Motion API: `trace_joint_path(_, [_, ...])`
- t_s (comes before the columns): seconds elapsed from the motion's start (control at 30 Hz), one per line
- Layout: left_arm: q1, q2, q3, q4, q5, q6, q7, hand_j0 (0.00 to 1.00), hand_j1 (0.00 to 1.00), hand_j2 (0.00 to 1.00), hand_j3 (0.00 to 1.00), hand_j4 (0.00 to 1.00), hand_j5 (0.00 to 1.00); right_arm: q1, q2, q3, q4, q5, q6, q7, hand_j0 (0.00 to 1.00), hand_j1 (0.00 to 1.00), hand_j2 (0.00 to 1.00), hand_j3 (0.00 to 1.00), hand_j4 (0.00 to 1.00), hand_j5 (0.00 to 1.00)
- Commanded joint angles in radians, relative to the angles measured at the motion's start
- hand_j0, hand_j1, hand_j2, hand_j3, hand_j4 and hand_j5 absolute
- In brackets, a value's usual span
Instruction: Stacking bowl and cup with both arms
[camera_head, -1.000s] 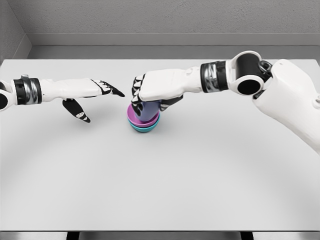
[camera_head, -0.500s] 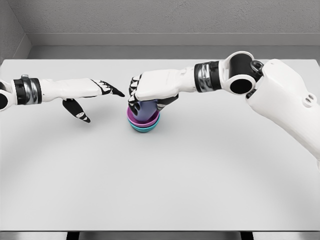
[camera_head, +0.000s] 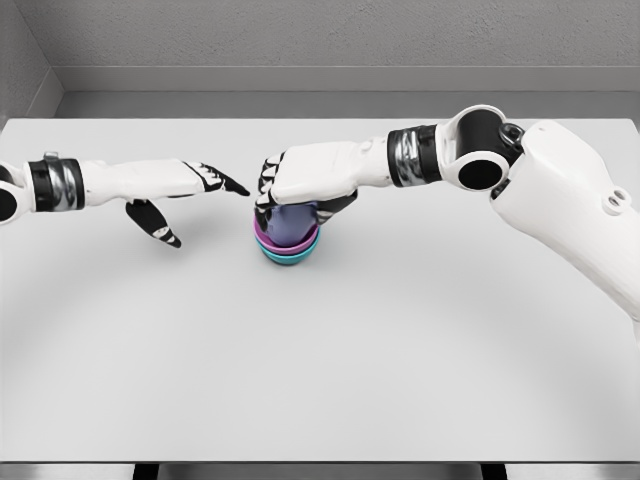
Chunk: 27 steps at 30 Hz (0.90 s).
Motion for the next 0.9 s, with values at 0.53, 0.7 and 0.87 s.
trace_joint_path(0.53, [-0.002,0.005,0.001,0.0,0.007,0.003,0.0,1.0,1.0,1.0,1.0,1.0,1.0,0.058,-0.13,-0.41,0.075,-0.027,0.003,-0.001,1.0,1.0,1.0,1.0,1.0,1.0])
trace_joint_path(0.7, [-0.002,0.007,0.004,0.0,0.007,0.003,0.0,1.0,1.0,1.0,1.0,1.0,1.0,0.103,-0.151,-0.452,0.291,-0.024,0.003,-0.001,1.0,1.0,1.0,1.0,1.0,1.0])
trace_joint_path(0.87, [0.0,0.013,0.012,0.074,0.009,0.003,0.0,1.0,1.0,1.0,1.0,1.0,1.0,0.11,-0.156,-0.386,0.31,-0.015,0.003,-0.001,1.0,1.0,1.0,1.0,1.0,1.0])
